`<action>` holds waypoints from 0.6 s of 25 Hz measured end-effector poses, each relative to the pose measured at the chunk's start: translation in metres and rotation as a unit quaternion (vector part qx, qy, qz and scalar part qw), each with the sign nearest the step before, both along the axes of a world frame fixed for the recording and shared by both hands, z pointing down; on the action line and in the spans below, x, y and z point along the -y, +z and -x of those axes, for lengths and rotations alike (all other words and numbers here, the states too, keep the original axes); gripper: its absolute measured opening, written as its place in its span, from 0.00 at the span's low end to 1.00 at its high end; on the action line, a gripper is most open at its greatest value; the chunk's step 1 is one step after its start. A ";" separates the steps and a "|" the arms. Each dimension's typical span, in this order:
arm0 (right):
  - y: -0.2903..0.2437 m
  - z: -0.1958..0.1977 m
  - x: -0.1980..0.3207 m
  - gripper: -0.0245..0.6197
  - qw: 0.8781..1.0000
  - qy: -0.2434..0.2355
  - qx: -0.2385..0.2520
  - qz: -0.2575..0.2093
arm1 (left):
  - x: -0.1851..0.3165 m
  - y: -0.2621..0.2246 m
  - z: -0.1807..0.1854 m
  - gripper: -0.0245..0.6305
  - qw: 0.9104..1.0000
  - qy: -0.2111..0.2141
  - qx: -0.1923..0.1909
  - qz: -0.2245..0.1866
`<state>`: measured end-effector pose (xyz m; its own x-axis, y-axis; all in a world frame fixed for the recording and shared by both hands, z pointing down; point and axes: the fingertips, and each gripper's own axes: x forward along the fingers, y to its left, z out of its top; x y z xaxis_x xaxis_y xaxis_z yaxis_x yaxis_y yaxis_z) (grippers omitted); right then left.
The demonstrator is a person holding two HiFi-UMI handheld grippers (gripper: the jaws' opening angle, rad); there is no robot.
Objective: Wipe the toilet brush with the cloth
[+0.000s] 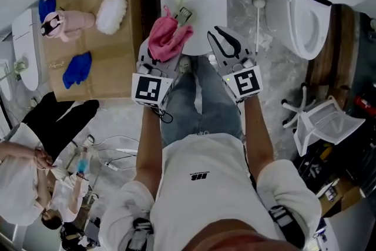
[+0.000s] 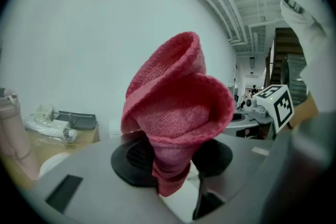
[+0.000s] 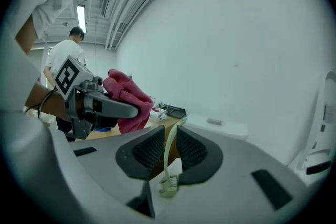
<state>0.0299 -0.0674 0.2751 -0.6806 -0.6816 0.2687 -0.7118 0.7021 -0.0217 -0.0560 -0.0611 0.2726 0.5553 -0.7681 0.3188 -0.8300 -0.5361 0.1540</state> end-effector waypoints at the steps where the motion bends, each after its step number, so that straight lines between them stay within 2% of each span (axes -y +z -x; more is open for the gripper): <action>1: -0.012 -0.001 -0.003 0.13 1.000 0.003 0.005 -0.002 | -0.003 -0.008 0.000 0.30 1.000 0.000 0.002 0.000; 5: -0.055 -0.004 -0.021 0.04 1.000 0.010 0.017 -0.012 | -0.014 -0.044 -0.002 0.30 1.000 0.004 -0.014 -0.028; 15: -0.133 -0.008 -0.074 0.03 0.999 0.009 -0.004 -0.047 | -0.058 -0.106 0.001 0.29 0.999 0.026 -0.015 -0.039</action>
<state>0.0382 0.0069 0.1420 -0.6664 -0.7159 0.2082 -0.7238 0.6882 0.0495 -0.0570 -0.0029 0.1663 0.6037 -0.7600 0.2408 -0.7963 -0.5898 0.1346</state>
